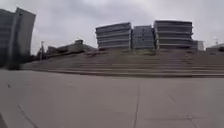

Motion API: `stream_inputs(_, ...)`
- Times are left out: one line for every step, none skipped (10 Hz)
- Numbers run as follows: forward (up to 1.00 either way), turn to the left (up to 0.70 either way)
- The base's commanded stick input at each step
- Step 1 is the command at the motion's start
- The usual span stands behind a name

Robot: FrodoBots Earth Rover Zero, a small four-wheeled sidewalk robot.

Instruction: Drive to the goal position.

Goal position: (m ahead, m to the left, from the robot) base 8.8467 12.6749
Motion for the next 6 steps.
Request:
stream_inputs(0.7,0.15)
stream_inputs(0.7,0.15)
stream_inputs(0.7,0.15)
stream_inputs(0.7,0.15)
stream_inputs(0.7,0.15)
stream_inputs(0.7,0.15)
